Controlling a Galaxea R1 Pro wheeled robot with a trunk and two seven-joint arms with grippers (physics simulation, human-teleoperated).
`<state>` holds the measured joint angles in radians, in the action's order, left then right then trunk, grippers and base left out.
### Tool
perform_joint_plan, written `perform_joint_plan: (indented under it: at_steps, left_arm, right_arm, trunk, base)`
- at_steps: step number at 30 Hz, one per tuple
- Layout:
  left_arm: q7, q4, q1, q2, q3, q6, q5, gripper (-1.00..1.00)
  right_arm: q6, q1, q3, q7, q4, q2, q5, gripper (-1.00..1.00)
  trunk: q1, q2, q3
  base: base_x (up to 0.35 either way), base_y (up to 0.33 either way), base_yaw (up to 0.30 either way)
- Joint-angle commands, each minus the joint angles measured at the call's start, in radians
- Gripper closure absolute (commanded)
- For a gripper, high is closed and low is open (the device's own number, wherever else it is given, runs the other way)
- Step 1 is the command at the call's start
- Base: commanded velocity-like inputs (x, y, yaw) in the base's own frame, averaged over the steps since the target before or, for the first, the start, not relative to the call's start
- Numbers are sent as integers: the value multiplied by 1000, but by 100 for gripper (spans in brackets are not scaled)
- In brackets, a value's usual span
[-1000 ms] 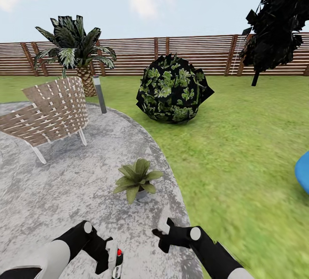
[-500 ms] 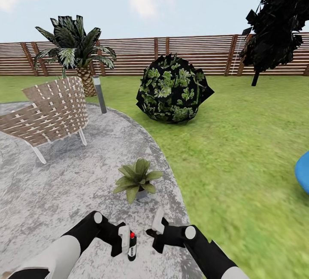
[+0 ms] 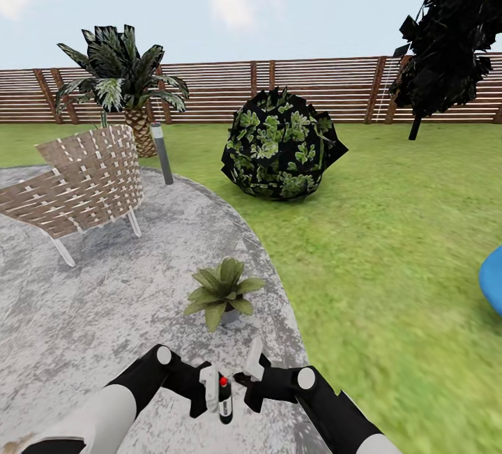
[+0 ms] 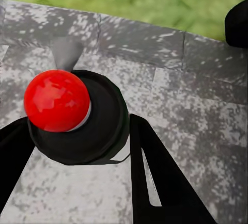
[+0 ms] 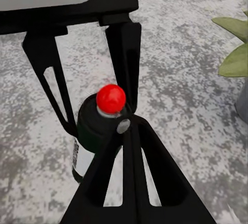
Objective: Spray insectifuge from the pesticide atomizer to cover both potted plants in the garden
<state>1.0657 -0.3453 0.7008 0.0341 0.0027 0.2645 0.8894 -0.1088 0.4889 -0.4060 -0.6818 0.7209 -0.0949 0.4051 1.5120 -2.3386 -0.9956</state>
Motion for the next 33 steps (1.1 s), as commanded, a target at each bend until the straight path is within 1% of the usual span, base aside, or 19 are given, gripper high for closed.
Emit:
perform_joint_plan:
  at_steps: [1,5,7,17,24,33]
  left_arm:
    - [3,-1,0,1,0,7,-2,100]
    - [9,4,0,1,0,47,-34,100]
    - [11,8,0,1,-1,53,-39,100]
    - [11,12,0,2,-1,56,-42,100]
    - [11,12,0,15,-1,57,-43,100]
    - [11,12,1,17,-1,57,-44,100]
  right_arm:
    - [-8,0,1,-1,0,0,11,100]
    - [-9,0,1,-1,-1,0,11,100]
    - [-9,0,1,0,-2,0,11,100]
    - [-9,0,3,0,-3,1,11,100]
    - [-9,0,3,0,-3,1,11,100]
    - [-9,0,3,0,-3,1,11,100]
  trunk:
    - [0,0,-1]
    - [0,0,-1]
    - [0,0,-1]
    - [0,0,-1]
    - [0,0,-1]
    - [0,0,-1]
  base:
    - [0,0,0]
    - [0,0,0]
    - [0,0,0]
    - [0,0,0]
    - [0,0,0]
    - [0,0,0]
